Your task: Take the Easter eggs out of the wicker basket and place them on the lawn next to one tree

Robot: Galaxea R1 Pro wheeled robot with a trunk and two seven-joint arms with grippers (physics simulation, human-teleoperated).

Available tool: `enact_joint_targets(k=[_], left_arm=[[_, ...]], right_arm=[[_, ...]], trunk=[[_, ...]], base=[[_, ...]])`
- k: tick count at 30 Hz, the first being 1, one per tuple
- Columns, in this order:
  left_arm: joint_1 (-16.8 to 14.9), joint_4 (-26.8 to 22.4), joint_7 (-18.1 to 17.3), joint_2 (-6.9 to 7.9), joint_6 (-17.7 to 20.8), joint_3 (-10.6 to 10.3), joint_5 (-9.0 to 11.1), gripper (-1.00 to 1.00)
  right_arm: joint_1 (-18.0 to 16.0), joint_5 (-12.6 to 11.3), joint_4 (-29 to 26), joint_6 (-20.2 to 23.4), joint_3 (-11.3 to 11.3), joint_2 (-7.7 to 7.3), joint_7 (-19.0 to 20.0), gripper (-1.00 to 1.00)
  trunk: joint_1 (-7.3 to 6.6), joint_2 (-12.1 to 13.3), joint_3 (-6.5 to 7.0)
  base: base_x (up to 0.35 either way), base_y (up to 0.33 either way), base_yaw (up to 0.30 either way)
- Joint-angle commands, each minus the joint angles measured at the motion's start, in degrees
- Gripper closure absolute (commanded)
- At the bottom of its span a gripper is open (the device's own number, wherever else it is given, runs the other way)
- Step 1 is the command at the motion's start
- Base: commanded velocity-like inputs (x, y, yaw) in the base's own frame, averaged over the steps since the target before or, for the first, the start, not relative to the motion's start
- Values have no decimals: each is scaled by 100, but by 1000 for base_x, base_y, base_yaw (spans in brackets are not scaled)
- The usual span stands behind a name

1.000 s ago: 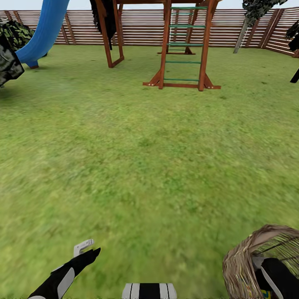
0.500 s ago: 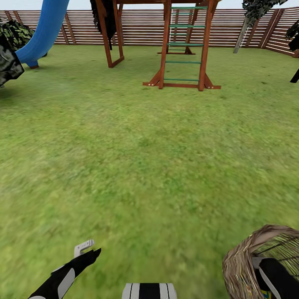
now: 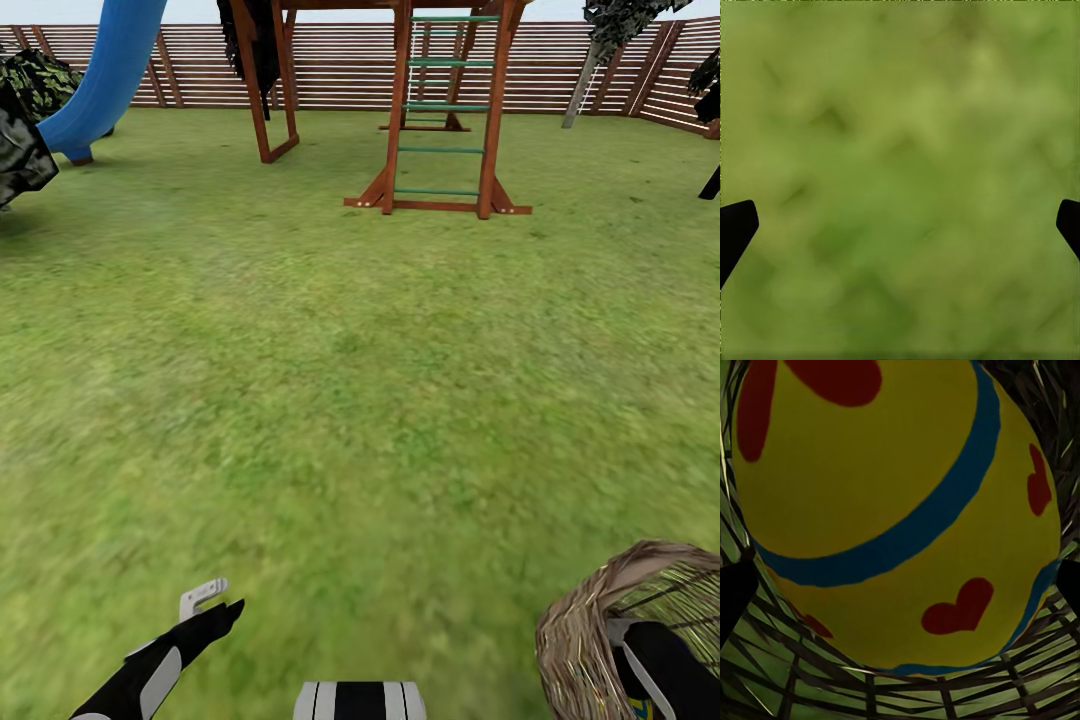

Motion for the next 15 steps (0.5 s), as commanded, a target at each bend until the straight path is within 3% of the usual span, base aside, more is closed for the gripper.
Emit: enact_joint_targets(k=[1, 4, 9, 15], left_arm=[[0, -9, -38, 0, 53, 40, 50, -100], [0, -10, -43, 2, 53, 45, 52, -100], [0, -10, -49, 3, 53, 50, 59, -100], [-2, -7, -46, 2, 53, 47, 57, -100]], right_arm=[[-1, -15, -6, 26, 9, -4, 9, -100], [-1, -16, -6, 26, 8, -5, 8, -100], [-1, -17, -9, 26, 10, -5, 8, -100], [-1, -12, -9, 26, 10, -5, 8, -100]], trunk=[[-1, -2, -4], [-1, -2, -4], [12, -8, -115], [12, -8, -115]], base=[[0, 0, 0], [0, 0, 0], [0, 0, 0], [0, 0, 0]])
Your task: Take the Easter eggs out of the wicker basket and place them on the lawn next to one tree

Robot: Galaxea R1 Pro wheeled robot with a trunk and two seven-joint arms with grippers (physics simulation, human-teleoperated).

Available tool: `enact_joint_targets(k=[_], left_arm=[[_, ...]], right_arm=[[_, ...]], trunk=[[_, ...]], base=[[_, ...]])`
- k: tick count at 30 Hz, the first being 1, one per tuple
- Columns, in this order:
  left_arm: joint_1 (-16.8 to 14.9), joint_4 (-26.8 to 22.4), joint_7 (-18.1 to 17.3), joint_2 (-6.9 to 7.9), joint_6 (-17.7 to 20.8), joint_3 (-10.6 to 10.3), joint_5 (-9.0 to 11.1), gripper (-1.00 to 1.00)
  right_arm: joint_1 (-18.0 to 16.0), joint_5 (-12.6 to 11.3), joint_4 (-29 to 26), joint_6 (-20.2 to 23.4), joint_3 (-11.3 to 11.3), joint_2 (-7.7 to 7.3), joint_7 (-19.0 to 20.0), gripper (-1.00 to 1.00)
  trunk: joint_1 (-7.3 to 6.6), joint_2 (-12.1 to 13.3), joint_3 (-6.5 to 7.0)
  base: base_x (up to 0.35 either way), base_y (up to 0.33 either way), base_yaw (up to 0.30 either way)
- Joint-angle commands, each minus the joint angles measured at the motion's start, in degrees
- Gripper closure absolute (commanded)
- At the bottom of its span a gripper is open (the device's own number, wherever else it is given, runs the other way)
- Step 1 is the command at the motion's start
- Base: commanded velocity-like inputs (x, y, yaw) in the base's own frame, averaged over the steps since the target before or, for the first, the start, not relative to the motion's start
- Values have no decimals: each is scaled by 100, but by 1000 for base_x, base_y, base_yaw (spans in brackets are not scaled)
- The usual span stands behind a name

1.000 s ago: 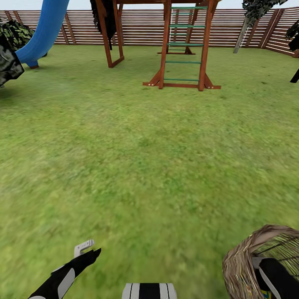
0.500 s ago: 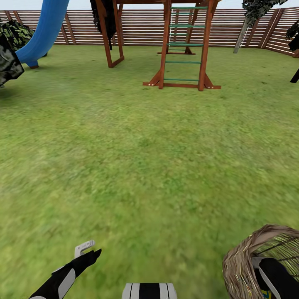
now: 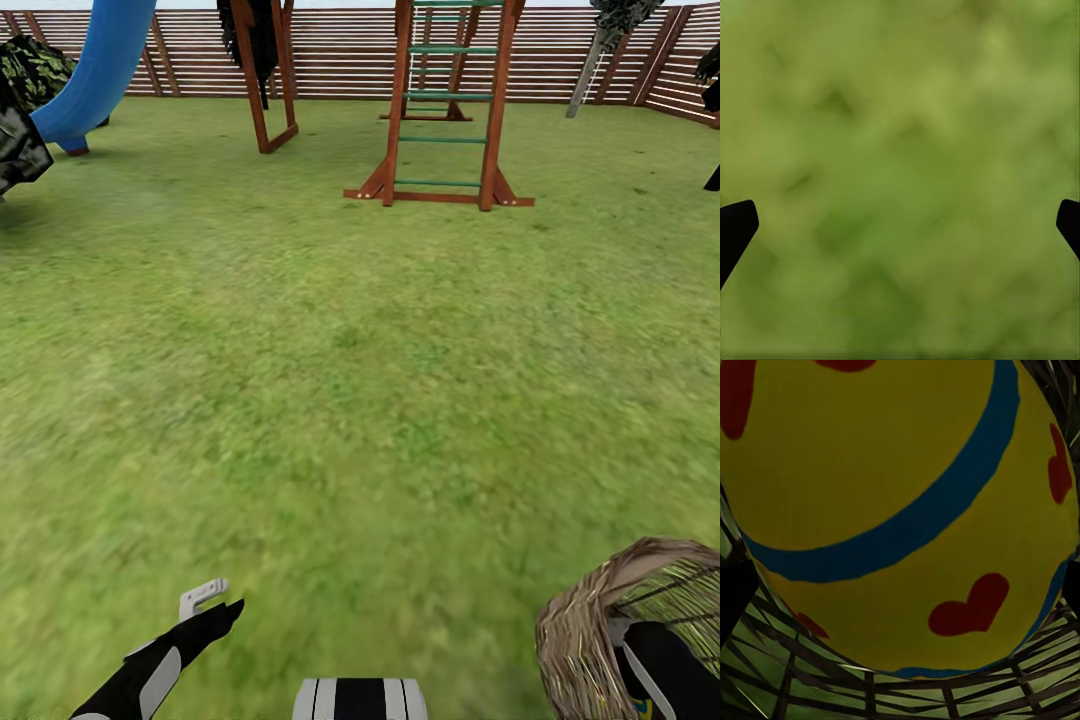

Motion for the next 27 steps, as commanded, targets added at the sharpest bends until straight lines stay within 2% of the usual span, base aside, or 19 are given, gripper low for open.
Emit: enact_joint_targets(k=[1, 3, 4, 27], left_arm=[[0, -6, -36, -6, 53, 38, 47, -100], [1, -4, -36, -10, 53, 35, 49, -100], [1, -4, -36, -11, 53, 33, 50, -100], [1, 14, -36, -24, 53, 29, 34, -100]], right_arm=[[-1, -13, -6, 27, 9, -4, 9, -100], [-1, -14, -6, 27, 14, -4, 9, -100], [-1, -15, -8, 27, 11, -4, 9, 100], [-1, -35, -13, 27, -23, -4, 11, 100]], trunk=[[-1, -2, -4], [-1, -2, -4], [-1, -2, -4], [-1, -2, -4]], base=[[0, 0, 0], [0, 0, 0], [0, 0, 0], [0, 0, 0]])
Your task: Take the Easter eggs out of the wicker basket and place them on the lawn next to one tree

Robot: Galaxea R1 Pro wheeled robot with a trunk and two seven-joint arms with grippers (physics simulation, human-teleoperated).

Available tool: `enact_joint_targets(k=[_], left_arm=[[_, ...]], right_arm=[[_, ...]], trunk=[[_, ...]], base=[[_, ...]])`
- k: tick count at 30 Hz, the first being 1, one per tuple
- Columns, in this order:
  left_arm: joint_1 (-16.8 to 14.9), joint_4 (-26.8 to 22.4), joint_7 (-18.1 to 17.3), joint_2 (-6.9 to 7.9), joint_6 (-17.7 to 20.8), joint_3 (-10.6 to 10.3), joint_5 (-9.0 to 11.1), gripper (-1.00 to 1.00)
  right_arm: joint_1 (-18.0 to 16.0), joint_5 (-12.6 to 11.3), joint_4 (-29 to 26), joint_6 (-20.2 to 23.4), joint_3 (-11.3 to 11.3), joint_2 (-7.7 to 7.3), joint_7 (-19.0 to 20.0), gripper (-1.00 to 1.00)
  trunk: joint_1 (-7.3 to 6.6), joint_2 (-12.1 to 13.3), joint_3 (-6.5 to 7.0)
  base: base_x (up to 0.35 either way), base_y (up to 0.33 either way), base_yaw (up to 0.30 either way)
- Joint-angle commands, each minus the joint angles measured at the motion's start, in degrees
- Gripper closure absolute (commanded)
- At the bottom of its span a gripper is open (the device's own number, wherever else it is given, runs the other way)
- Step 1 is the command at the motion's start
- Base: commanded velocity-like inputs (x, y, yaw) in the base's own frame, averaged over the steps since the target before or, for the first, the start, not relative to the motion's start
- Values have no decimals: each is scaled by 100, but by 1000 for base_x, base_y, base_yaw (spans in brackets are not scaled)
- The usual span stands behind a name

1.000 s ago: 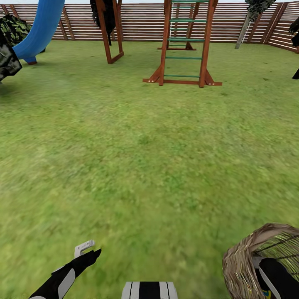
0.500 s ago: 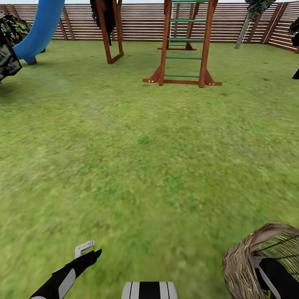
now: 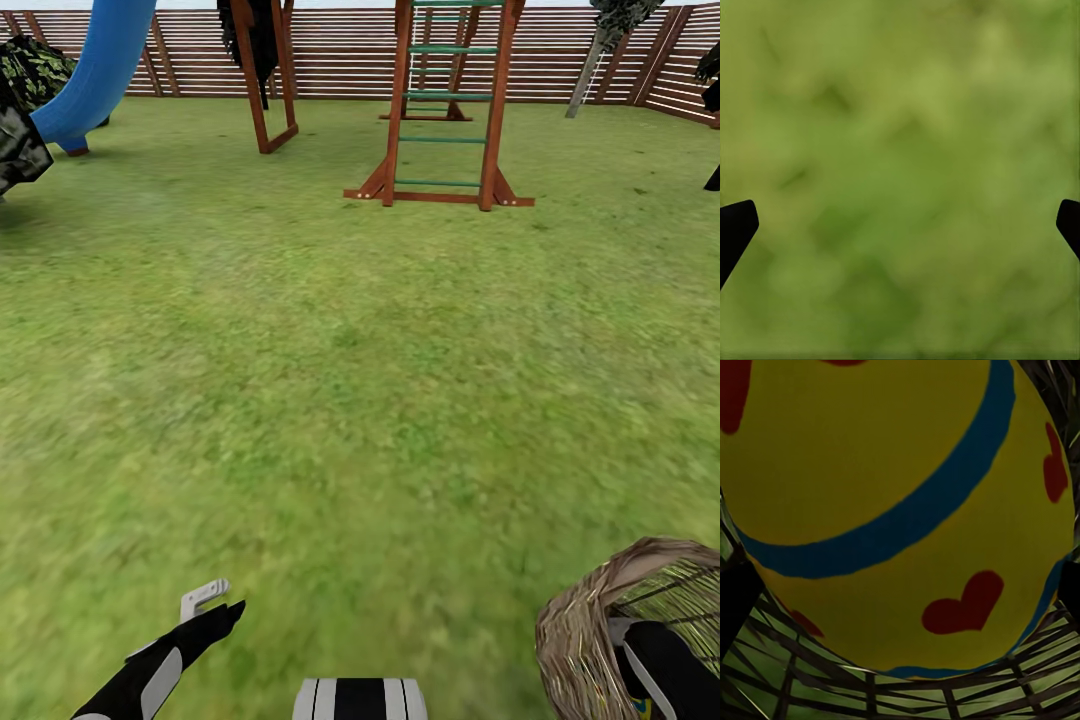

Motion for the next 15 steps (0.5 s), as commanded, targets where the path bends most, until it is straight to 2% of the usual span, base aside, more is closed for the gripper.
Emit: enact_joint_targets(k=[1, 15], left_arm=[[0, -8, -37, -1, 53, 38, 50, -100], [-1, -8, -37, -6, 53, 38, 50, -100]], right_arm=[[-1, -25, -8, 28, 5, -4, 13, 100], [-1, -11, -8, 28, 44, -3, 15, 100]], trunk=[[-1, -2, -4], [-1, -2, -4]], base=[[0, 0, 0], [0, 0, 0]])
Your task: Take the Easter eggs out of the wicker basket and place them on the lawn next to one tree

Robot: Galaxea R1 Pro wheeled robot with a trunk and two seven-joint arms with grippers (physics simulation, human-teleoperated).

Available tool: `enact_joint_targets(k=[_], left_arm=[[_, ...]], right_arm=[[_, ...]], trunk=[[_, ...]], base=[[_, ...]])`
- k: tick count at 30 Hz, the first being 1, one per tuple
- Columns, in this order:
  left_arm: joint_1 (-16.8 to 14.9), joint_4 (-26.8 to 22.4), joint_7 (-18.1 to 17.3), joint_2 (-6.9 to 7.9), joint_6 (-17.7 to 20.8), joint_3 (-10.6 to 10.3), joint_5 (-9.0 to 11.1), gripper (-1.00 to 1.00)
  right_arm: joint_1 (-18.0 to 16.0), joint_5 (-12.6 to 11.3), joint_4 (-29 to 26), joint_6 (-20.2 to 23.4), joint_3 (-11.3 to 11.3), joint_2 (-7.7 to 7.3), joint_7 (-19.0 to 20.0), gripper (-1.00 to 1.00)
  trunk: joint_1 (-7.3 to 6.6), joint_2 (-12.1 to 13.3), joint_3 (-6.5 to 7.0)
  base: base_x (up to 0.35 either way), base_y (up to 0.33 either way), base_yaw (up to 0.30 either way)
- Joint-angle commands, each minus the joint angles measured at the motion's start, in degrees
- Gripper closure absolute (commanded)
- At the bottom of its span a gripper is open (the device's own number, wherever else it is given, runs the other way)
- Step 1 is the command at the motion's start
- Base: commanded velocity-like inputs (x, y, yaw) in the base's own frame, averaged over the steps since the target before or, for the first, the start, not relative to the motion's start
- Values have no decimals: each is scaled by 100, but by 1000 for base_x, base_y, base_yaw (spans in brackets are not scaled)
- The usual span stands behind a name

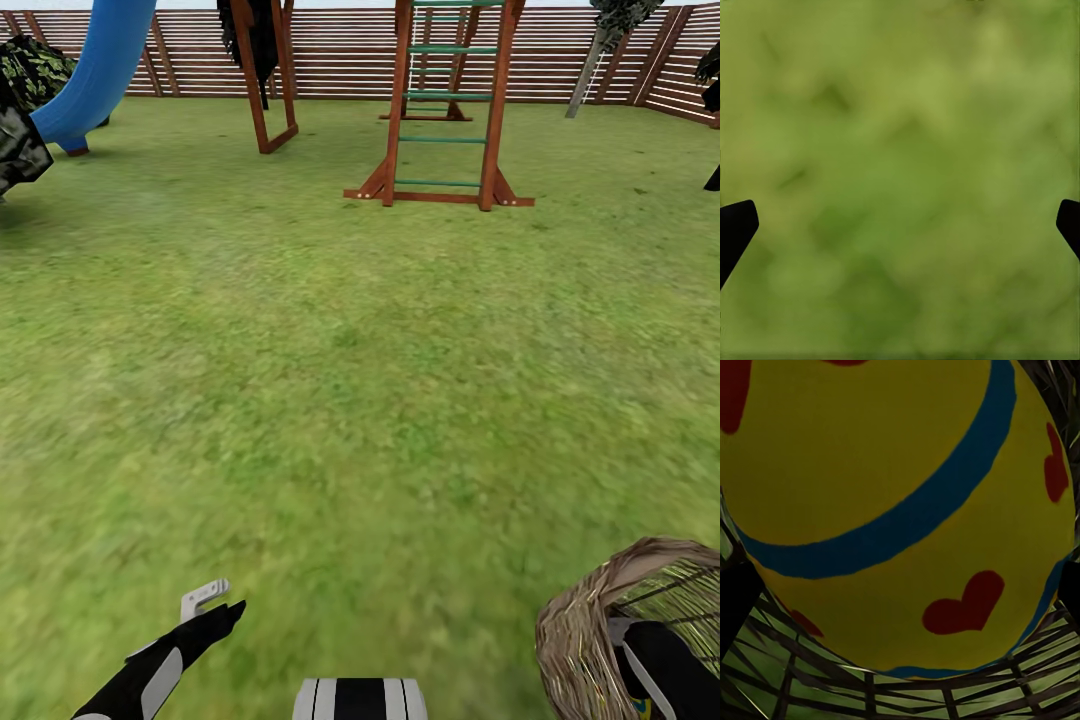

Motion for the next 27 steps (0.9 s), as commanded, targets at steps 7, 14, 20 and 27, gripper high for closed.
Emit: enact_joint_targets(k=[7, 14, 20, 27], left_arm=[[0, -8, -37, -6, 53, 38, 54, -100], [0, 1, -35, -14, 61, 38, 59, -100], [0, 1, -32, -37, 62, 33, 49, -100], [0, 10, -28, -41, 71, 21, 36, -100]], right_arm=[[0, -37, -4, 28, 6, -4, 9, 100], [0, -38, -5, 34, 8, -4, 0, 100], [0, -38, -3, 37, 5, -4, 0, 100], [0, -46, -1, 37, 5, -4, 0, 100]], trunk=[[-1, -2, -4], [-11, 4, 84], [-27, 12, 217], [-45, 21, 372]], base=[[0, 0, 0], [0, 0, 0], [0, 0, 0], [-282, 0, 0]])
